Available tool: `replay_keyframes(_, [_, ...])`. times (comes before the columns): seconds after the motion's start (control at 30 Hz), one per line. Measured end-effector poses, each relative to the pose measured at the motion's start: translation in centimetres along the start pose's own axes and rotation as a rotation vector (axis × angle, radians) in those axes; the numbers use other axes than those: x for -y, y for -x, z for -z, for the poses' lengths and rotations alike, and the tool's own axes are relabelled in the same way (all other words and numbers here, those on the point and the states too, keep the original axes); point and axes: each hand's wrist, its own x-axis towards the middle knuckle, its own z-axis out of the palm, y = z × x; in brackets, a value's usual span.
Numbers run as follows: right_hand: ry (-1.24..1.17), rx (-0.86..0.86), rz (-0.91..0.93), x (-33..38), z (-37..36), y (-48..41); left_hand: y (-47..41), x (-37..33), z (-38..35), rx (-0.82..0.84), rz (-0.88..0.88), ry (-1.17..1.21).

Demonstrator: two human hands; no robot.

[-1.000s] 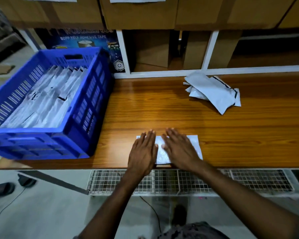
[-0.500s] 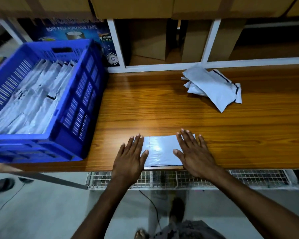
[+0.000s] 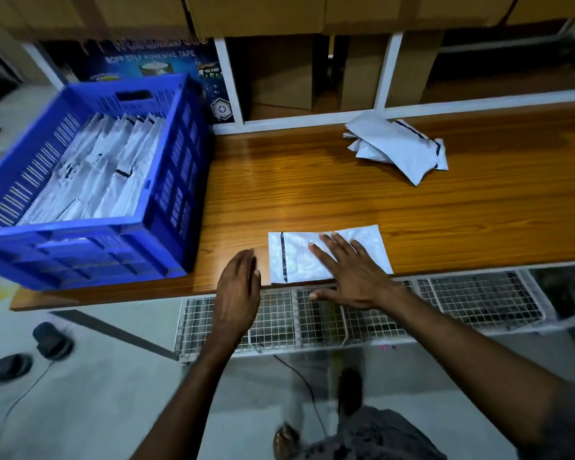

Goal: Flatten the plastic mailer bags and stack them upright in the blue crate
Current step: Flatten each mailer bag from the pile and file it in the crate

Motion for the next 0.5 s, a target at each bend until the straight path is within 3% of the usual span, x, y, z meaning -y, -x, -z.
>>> replay_keyframes(0.13, [0.082, -0.090, 0.013, 1.2, -0.5, 3.4, 1.1, -0.9, 1.8, -0.075, 0.013, 0.101])
replay_keyframes(0.5, [-0.125, -0.528, 0.101, 4.8, 8.1, 4.8, 0.4, -5.4, 10.8, -0.507, 0.106, 0.052])
